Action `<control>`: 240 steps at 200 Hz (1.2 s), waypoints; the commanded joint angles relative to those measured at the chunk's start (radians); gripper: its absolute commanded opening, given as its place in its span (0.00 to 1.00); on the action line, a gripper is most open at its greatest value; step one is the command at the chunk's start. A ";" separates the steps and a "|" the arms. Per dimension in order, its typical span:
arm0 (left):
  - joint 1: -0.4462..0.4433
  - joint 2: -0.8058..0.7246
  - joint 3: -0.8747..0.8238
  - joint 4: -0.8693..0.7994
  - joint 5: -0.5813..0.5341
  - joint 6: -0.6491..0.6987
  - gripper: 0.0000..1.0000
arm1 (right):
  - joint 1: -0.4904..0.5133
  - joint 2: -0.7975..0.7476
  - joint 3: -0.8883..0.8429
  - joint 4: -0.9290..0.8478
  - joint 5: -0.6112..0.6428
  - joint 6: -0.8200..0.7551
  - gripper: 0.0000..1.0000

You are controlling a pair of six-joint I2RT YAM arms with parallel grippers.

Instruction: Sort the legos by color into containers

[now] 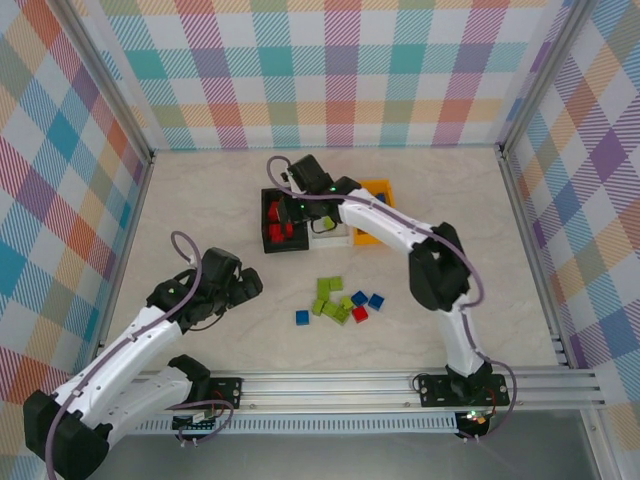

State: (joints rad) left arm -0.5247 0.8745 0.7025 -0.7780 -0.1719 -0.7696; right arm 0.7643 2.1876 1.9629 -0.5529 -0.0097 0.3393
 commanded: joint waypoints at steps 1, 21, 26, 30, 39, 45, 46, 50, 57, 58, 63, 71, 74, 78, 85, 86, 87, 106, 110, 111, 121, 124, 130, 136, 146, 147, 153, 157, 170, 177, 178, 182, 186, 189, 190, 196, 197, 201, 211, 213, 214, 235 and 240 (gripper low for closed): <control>-0.018 0.035 -0.016 0.057 0.067 0.015 1.00 | 0.003 0.113 0.177 -0.116 -0.044 0.025 0.37; -0.047 0.066 -0.006 0.070 0.073 0.031 1.00 | 0.000 0.182 0.283 -0.144 -0.050 0.043 0.55; -0.055 0.076 -0.002 0.072 0.072 0.033 1.00 | 0.000 0.182 0.289 -0.141 -0.051 0.047 0.58; -0.063 0.084 0.002 0.073 0.072 0.036 1.00 | -0.001 0.178 0.291 -0.130 -0.054 0.047 0.61; -0.078 0.106 0.007 0.080 0.071 0.040 1.00 | 0.000 0.161 0.283 -0.108 -0.055 0.048 0.65; -0.086 0.118 0.011 0.087 0.070 0.044 1.00 | -0.002 0.144 0.273 -0.093 -0.053 0.049 0.66; -0.088 0.121 0.011 0.087 0.070 0.043 1.00 | -0.003 0.141 0.270 -0.091 -0.052 0.050 0.66; -0.097 0.132 0.014 0.091 0.070 0.045 1.00 | -0.001 0.125 0.258 -0.079 -0.051 0.051 0.66; -0.110 0.150 0.019 0.100 0.068 0.047 1.00 | -0.002 0.096 0.226 -0.059 -0.042 0.053 0.66; -0.111 0.153 0.019 0.101 0.068 0.046 1.00 | -0.002 0.092 0.221 -0.056 -0.041 0.053 0.67; -0.123 0.168 0.023 0.108 0.067 0.048 1.00 | -0.002 0.069 0.191 -0.039 -0.033 0.054 0.67; -0.147 0.193 0.033 0.119 0.067 0.050 1.00 | -0.005 0.017 0.133 -0.013 -0.026 0.056 0.67; -0.155 0.203 0.036 0.123 0.066 0.051 1.00 | -0.006 -0.002 0.107 -0.002 -0.024 0.058 0.67; -0.168 0.219 0.043 0.129 0.068 0.053 1.00 | -0.009 -0.032 0.071 0.014 -0.019 0.061 0.67; -0.193 0.248 0.058 0.137 0.068 0.058 1.00 | -0.013 -0.084 0.000 0.044 -0.010 0.070 0.67; -0.198 0.253 0.060 0.138 0.067 0.059 1.00 | -0.014 -0.091 -0.011 0.049 -0.009 0.071 0.67; -0.202 0.258 0.062 0.139 0.067 0.060 1.00 | -0.015 -0.099 -0.021 0.053 -0.008 0.073 0.67; -0.280 0.355 0.107 0.152 0.066 0.078 1.00 | -0.033 -0.237 -0.215 0.119 0.003 0.090 0.67; -0.295 0.379 0.116 0.156 0.066 0.083 1.00 | -0.037 -0.266 -0.250 0.128 0.003 0.094 0.67; -0.300 0.384 0.120 0.156 0.066 0.083 1.00 | -0.039 -0.273 -0.254 0.130 0.004 0.095 0.67; -0.342 0.443 0.140 0.162 0.066 0.091 1.00 | -0.048 -0.333 -0.344 0.146 0.009 0.096 0.67; -0.354 0.460 0.146 0.165 0.066 0.094 0.99 | -0.050 -0.350 -0.367 0.149 0.012 0.095 0.67; -0.377 0.495 0.158 0.167 0.063 0.099 0.99 | -0.055 -0.382 -0.411 0.151 0.018 0.094 0.67; -0.400 0.530 0.170 0.168 0.058 0.101 0.99 | -0.060 -0.416 -0.452 0.154 0.025 0.090 0.67; -0.430 0.584 0.189 0.169 0.055 0.107 0.97 | -0.070 -0.465 -0.516 0.161 0.034 0.089 0.67; -0.430 0.588 0.190 0.169 0.054 0.106 0.96 | -0.071 -0.471 -0.523 0.162 0.035 0.090 0.67; -0.444 0.617 0.197 0.169 0.052 0.104 0.95 | -0.080 -0.499 -0.559 0.169 0.038 0.091 0.67; -0.449 0.633 0.201 0.169 0.055 0.104 0.94 | -0.084 -0.516 -0.583 0.171 0.039 0.094 0.67; -0.461 0.674 0.201 0.177 0.066 0.098 0.90 | -0.103 -0.565 -0.648 0.178 0.042 0.100 0.67; -0.465 0.690 0.201 0.176 0.066 0.095 0.88 | -0.112 -0.590 -0.678 0.182 0.044 0.102 0.67; -0.466 0.691 0.201 0.176 0.066 0.094 0.88 | -0.114 -0.593 -0.681 0.183 0.044 0.102 0.67; -0.466 0.701 0.202 0.175 0.066 0.094 0.87 | -0.119 -0.603 -0.693 0.184 0.044 0.103 0.67; -0.466 0.708 0.201 0.175 0.066 0.093 0.85 | -0.125 -0.613 -0.707 0.184 0.044 0.106 0.67; -0.468 0.712 0.204 0.172 0.064 0.094 0.84 | -0.128 -0.620 -0.716 0.186 0.043 0.107 0.67; -0.469 0.715 0.203 0.171 0.064 0.094 0.84 | -0.129 -0.622 -0.719 0.186 0.043 0.107 0.67; -0.469 0.728 0.205 0.166 0.056 0.096 0.82 | -0.133 -0.636 -0.736 0.193 0.041 0.107 0.67; -0.469 0.729 0.204 0.165 0.055 0.095 0.82 | -0.133 -0.639 -0.739 0.193 0.041 0.107 0.67; -0.469 0.735 0.204 0.164 0.048 0.097 0.80 | -0.136 -0.647 -0.747 0.195 0.041 0.107 0.67; -0.469 0.755 0.208 0.160 0.027 0.101 0.76 | -0.143 -0.661 -0.763 0.199 0.041 0.107 0.67; -0.468 0.760 0.209 0.158 0.023 0.103 0.74 | -0.144 -0.663 -0.765 0.199 0.041 0.108 0.67; -0.468 0.763 0.210 0.158 0.021 0.103 0.74 | -0.144 -0.664 -0.766 0.199 0.041 0.108 0.68; -0.459 0.804 0.224 0.162 0.002 0.110 0.63 | -0.149 -0.681 -0.781 0.209 0.034 0.110 0.67; -0.456 0.811 0.226 0.163 -0.001 0.111 0.61 | -0.150 -0.684 -0.782 0.211 0.034 0.110 0.67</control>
State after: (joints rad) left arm -0.9859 1.6356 0.9043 -0.6086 -0.1326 -0.6701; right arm 0.6197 1.5490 1.1919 -0.3954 0.0261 0.4355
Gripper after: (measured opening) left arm 0.672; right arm 0.676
